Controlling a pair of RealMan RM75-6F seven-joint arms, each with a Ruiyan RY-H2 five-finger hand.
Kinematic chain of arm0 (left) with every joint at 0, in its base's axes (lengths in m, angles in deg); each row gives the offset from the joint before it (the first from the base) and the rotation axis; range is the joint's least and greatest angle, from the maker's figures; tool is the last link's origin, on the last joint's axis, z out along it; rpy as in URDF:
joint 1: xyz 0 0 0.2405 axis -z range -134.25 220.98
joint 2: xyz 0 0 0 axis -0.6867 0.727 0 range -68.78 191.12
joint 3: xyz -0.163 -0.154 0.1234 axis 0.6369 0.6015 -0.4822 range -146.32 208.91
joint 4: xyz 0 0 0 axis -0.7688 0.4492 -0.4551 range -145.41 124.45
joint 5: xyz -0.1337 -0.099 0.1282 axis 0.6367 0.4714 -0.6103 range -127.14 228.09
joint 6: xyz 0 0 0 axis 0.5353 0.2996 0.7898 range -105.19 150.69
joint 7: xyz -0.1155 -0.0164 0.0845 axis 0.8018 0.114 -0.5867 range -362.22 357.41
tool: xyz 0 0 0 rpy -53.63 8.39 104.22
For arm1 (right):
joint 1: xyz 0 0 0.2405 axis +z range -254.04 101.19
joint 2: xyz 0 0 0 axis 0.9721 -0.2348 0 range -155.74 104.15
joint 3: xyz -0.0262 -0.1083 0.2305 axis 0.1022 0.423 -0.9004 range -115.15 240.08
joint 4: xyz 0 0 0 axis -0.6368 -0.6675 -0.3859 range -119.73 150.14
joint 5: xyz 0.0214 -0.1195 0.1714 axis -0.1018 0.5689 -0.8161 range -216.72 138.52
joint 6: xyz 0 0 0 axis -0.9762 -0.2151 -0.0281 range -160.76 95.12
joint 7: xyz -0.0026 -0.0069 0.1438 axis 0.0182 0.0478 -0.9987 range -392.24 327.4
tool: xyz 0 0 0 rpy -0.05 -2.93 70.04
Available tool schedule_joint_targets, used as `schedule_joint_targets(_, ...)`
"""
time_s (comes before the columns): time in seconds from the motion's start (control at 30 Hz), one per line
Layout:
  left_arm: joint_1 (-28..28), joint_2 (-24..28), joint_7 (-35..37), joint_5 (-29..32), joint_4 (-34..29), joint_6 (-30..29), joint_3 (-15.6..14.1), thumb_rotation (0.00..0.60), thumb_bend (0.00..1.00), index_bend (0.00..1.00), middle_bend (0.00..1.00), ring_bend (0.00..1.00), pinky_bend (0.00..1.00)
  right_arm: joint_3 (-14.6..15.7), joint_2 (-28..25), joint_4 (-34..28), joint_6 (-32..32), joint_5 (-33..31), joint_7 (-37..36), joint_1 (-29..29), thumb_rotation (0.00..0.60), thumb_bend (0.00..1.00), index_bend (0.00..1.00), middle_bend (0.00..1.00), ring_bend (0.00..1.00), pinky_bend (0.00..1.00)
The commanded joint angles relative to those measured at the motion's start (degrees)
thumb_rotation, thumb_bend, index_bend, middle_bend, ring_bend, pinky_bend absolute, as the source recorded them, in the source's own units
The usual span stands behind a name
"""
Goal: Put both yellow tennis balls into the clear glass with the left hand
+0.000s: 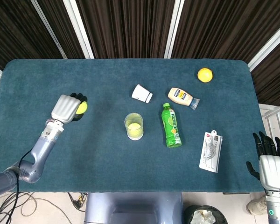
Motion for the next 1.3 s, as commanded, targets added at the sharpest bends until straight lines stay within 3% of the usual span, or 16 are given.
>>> schedule_joint_targets(0.03,1.39,6.48,-2.28,1.05,-14.55,-2.49,4.67,0.600,0.38,0.46,0.49,0.44,0.68,-0.01,0.01,0.00,-0.04,-0.06,0.03,0.01,0.600,0.34,0.03,0.08,0.12,0.06)
schedule_joint_targets(0.2,4.62,7.39,-8.87,4.44,-22.78,-2.10,7.24,0.600,0.38,0.46,0.49,0.44,0.68,0.09,0.05,-0.02,-0.11,0.11,0.00,0.04,0.600,0.34,0.03,0.07,0.12,0.06)
schedule_joint_targets(0.5,11.31,2.04,-18.72,9.24,-23.89,-1.79,8.78,0.600,0.38,0.47,0.49,0.44,0.68,0.04,0.21,0.48,-0.74,-0.37,-0.21,0.23,0.600,0.34,0.03,0.08,0.12,0.06)
schedule_joint_targets(0.77,14.48,-2.57,-22.53,14.54,-22.92,-0.95,7.13,0.600,0.38,0.47,0.49,0.44,0.68,-0.27,-0.16,0.34,0.01,-0.27,-0.83,0.01,0.600,0.34,0.03,0.08,0.12,0.06)
schedule_joint_targets(1.0,15.51,-4.15,-23.82,14.37,-21.41,-1.50,5.04,0.600,0.36,0.46,0.49,0.43,0.68,-0.36,-0.25,0.34,0.14,-0.30,-1.02,-0.04,0.600,0.34,0.03,0.08,0.12,0.06)
schedule_joint_targets(1.3,16.46,-5.02,-25.02,14.07,-20.77,-1.86,3.55,0.600,0.27,0.44,0.43,0.38,0.62,-0.40,-0.28,0.26,0.37,-0.21,-0.98,-0.10,0.600,0.34,0.03,0.08,0.12,0.06)
